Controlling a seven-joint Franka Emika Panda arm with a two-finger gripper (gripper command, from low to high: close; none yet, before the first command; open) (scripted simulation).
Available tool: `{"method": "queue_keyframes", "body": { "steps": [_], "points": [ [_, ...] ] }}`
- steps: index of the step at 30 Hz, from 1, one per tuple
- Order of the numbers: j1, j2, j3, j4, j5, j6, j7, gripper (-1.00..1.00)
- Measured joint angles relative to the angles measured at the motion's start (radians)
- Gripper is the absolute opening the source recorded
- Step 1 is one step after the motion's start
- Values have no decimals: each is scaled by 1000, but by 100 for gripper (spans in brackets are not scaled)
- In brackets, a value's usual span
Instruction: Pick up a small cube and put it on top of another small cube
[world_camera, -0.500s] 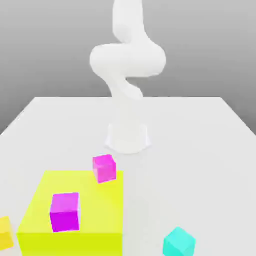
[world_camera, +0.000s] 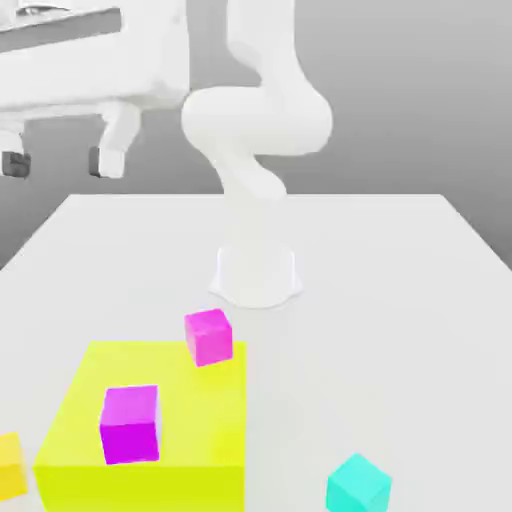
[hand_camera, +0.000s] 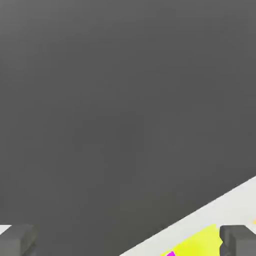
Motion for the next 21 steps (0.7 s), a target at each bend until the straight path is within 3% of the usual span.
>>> {"method": "queue_keyframes", "body": {
  "steps": [14, 18, 19, 21],
  "points": [
    [-161, 514, -90, 34, 115, 128, 147, 0],
    [-202, 660, -60, 59, 164, 219, 130, 0],
    [-211, 693, -48, 67, 175, 244, 123, -100],
    [-211, 693, -48, 67, 175, 244, 123, -100]
  ]
}}
